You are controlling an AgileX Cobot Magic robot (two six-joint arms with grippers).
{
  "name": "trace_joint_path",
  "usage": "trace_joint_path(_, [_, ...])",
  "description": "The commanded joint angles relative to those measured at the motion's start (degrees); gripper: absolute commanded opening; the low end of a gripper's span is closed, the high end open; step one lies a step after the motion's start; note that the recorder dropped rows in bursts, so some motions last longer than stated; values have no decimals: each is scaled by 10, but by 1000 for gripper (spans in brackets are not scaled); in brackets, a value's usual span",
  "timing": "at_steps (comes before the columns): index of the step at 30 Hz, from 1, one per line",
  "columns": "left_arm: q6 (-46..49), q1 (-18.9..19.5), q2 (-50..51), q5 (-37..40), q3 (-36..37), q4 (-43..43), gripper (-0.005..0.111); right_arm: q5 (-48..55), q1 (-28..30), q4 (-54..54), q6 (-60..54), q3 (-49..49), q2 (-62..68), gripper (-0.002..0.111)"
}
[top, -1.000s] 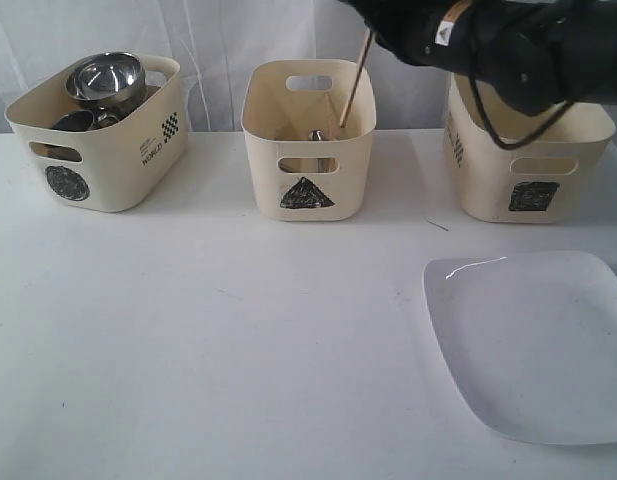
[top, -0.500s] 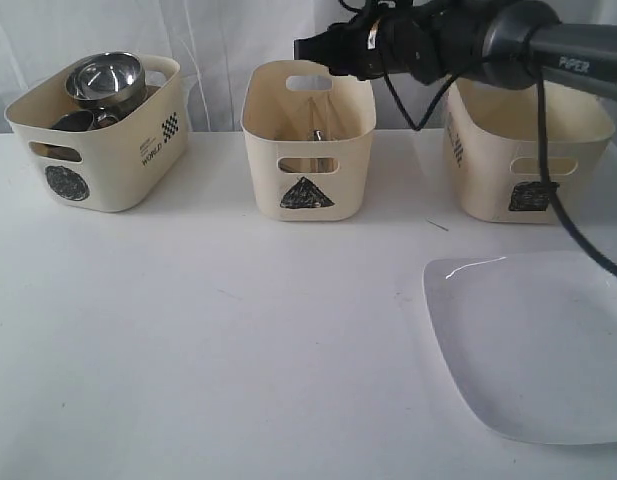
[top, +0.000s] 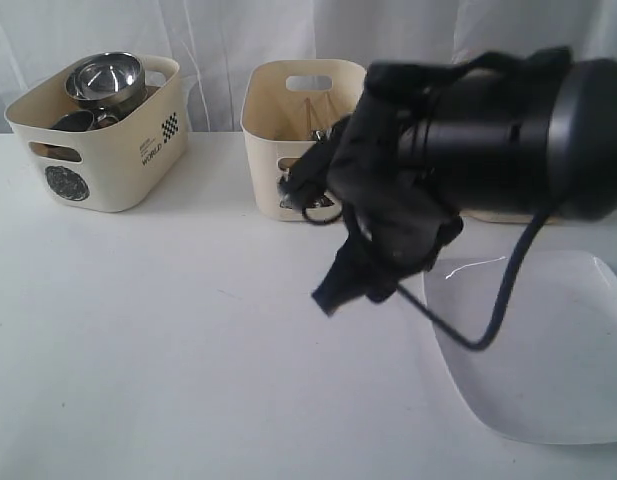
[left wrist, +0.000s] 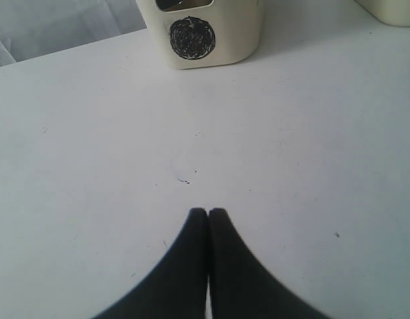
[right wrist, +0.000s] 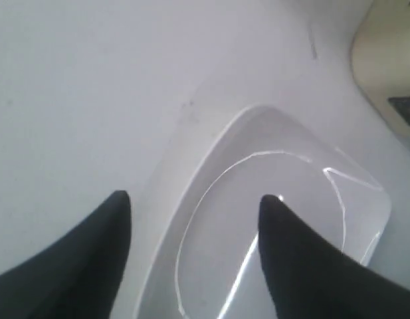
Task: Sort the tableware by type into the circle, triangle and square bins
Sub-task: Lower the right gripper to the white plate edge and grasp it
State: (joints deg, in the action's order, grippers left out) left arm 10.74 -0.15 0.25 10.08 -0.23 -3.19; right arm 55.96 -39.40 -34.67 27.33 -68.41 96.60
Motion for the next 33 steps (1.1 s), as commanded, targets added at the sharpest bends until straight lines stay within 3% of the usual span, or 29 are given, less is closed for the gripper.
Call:
trace_joint_path(1, [-4, 1, -3, -3, 2, -1, 0, 36, -41, -14, 56, 19, 36, 64])
trace_joint_path(11, [-4, 1, -3, -3, 2, -1, 0, 90, -45, -115, 168, 43, 123, 64])
trace_joint_path(30, [-4, 1, -3, -3, 2, -1, 0, -8, 0, -110, 245, 150, 156, 63])
trace_joint_path(33, [-4, 1, -3, -3, 2, -1, 0, -33, 0, -96, 247, 160, 156, 53])
